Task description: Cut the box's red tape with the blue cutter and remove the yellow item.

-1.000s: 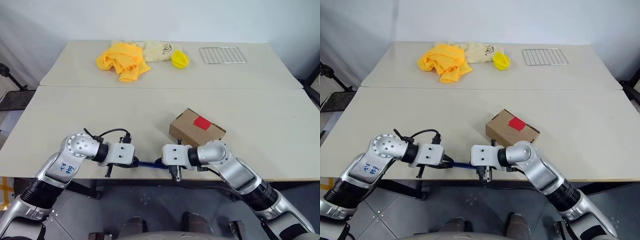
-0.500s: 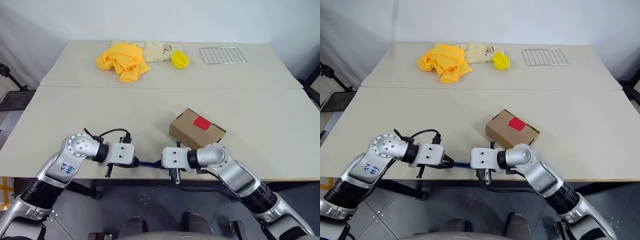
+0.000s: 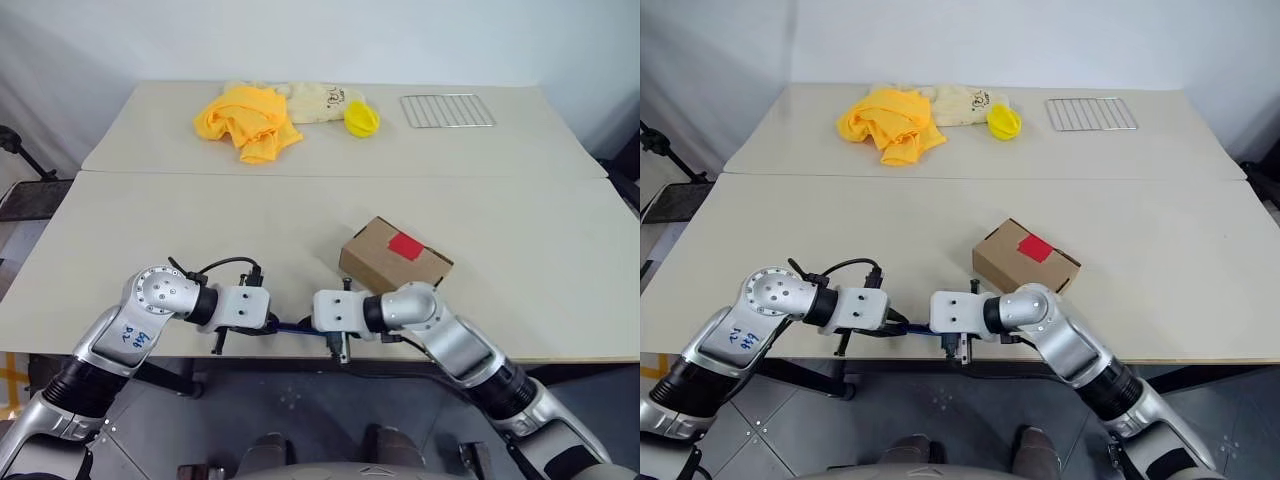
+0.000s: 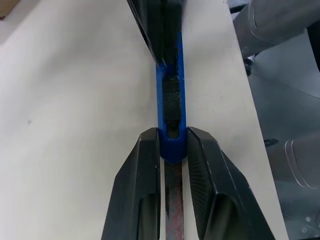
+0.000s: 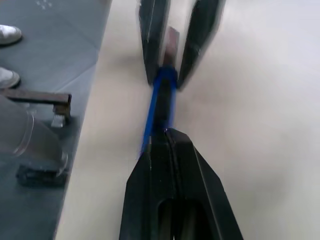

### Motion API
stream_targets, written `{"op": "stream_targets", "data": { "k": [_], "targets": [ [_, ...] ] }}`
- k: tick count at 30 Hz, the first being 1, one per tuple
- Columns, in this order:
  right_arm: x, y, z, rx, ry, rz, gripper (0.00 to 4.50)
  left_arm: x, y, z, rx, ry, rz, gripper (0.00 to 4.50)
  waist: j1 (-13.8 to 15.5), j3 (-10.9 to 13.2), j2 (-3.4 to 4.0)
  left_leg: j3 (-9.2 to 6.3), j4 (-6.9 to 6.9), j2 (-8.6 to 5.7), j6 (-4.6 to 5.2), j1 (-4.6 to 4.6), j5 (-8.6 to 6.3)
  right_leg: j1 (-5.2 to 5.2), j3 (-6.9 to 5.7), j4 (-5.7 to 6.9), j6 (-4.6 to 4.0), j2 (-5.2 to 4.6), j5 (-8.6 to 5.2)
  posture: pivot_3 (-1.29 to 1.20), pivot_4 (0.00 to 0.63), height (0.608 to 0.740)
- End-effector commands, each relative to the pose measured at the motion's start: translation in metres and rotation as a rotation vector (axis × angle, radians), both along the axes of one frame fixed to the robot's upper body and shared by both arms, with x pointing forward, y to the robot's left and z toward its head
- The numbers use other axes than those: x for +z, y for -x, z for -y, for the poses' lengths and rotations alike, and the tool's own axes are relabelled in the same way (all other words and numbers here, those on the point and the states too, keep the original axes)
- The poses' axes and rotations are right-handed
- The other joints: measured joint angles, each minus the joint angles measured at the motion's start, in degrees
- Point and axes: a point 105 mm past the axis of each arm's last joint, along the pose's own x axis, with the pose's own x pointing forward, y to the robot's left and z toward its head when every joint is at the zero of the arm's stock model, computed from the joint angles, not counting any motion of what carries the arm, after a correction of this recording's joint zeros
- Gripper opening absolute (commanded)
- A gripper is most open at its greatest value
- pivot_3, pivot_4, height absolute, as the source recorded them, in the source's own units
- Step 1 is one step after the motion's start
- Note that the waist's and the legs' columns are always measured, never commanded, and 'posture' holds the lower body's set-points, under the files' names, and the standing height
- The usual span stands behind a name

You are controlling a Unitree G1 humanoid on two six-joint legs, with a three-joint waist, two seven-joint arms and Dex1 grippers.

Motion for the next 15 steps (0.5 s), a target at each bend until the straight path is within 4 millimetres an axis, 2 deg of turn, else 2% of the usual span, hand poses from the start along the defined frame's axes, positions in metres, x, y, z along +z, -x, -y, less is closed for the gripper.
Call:
{"op": "stream_targets", "data": {
  "k": [1, 4, 7, 11, 14, 15],
  "targets": [
    [0.045, -0.003, 0.024, -0.119, -0.109, -0.043, 0.17, 0.005, -0.016, -0.019, 0.095, 0.039, 0.091, 0.43, -0.1, 0.0, 0.01, -0.01, 0.00, 0.00, 0.00, 0.00, 0.00, 0.00, -0.01, 0.00, 0.00, 0.01, 0.00, 0.00, 0.150, 0.740],
    [0.083, -0.004, 0.047, -0.237, -0.214, -0.107, 0.93, 0.021, -0.033, -0.038, 0.132, 0.060, 0.257, 0.43, -0.2, 0.0, 0.02, -0.04, 0.00, 0.03, 0.00, -0.06, 0.00, -0.06, -0.03, 0.01, -0.03, 0.02, 0.02, 0.00, 0.150, 0.740],
    [0.119, -0.008, 0.066, -0.333, -0.312, -0.123, 1.96, 0.045, -0.049, -0.046, 0.173, 0.128, 0.403, 0.43, -0.3, 0.0, 0.02, -0.04, -0.04, 0.04, 0.00, -0.08, 0.00, -0.11, -0.04, -0.01, -0.04, 0.04, 0.02, 0.00, 0.150, 0.740],
    [0.145, -0.014, 0.079, -0.409, -0.397, -0.151, 3.43, 0.072, -0.058, -0.049, 0.148, 0.223, 0.554, 0.43, -0.2, 0.0, 0.02, -0.03, -0.08, 0.03, 0.00, -0.18, -0.02, -0.18, -0.05, -0.06, -0.03, 0.02, 0.02, 0.00, 0.150, 0.740],
    [0.163, -0.029, 0.089, -0.501, -0.471, -0.165, 4.46, 0.095, -0.068, -0.049, 0.129, 0.269, 0.699, 0.43, -0.3, 0.0, 0.00, 0.01, -0.09, 0.00, 0.01, -0.20, -0.03, -0.19, -0.05, -0.07, -0.02, 0.00, 0.02, 0.00, 0.150, 0.740],
    [0.167, -0.032, 0.089, -0.509, -0.475, -0.181, 4.46, 0.100, -0.071, -0.046, 0.115, 0.277, 0.735, 0.43, -0.3, 0.0, 0.00, 0.02, -0.09, -0.02, 0.01, -0.22, -0.03, -0.21, -0.05, -0.09, -0.02, -0.01, 0.03, 0.00, 0.150, 0.740]
  ]
}}
